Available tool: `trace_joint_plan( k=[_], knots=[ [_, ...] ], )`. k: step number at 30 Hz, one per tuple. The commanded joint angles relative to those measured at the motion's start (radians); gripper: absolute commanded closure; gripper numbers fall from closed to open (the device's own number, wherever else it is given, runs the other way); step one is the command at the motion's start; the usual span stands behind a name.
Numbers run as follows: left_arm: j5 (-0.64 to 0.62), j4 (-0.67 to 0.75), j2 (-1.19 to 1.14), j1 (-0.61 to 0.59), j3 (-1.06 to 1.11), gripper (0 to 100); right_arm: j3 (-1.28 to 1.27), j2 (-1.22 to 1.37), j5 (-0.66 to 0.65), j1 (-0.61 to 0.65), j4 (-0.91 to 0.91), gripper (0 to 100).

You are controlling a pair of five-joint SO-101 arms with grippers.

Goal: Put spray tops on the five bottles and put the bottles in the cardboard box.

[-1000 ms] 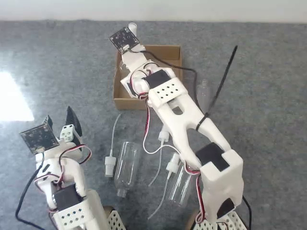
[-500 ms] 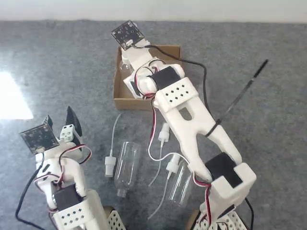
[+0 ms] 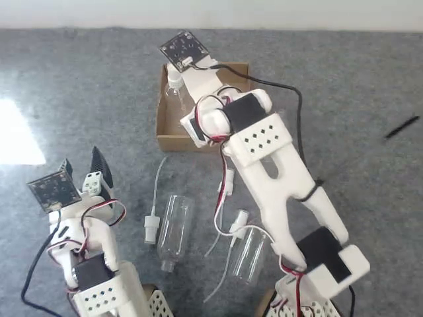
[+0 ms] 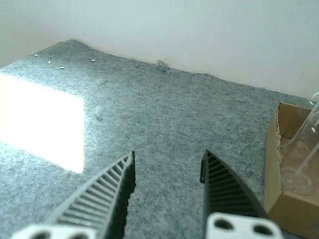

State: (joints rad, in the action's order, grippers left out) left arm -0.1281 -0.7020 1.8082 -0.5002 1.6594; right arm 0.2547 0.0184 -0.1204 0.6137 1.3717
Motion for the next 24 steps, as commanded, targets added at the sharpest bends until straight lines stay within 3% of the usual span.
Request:
trace_joint_plan(
  k=[1, 13, 19, 24],
  knots=[
    [-0.005, 0.028, 0.015, 0.002, -0.03, 80, 0.052, -0.111, 0.006, 0.008, 0.093, 87.6],
    [-0.005, 0.028, 0.015, 0.003, -0.028, 80, 0.052, -0.193, 0.011, 0.008, 0.283, 87.6],
    [-0.005, 0.028, 0.015, 0.003, -0.028, 80, 0.051, -0.214, 0.11, 0.008, 0.421, 87.6],
    [-0.005, 0.028, 0.015, 0.003, -0.028, 80, -0.051, -0.286, 0.098, 0.005, 0.41, 87.6]
  ],
)
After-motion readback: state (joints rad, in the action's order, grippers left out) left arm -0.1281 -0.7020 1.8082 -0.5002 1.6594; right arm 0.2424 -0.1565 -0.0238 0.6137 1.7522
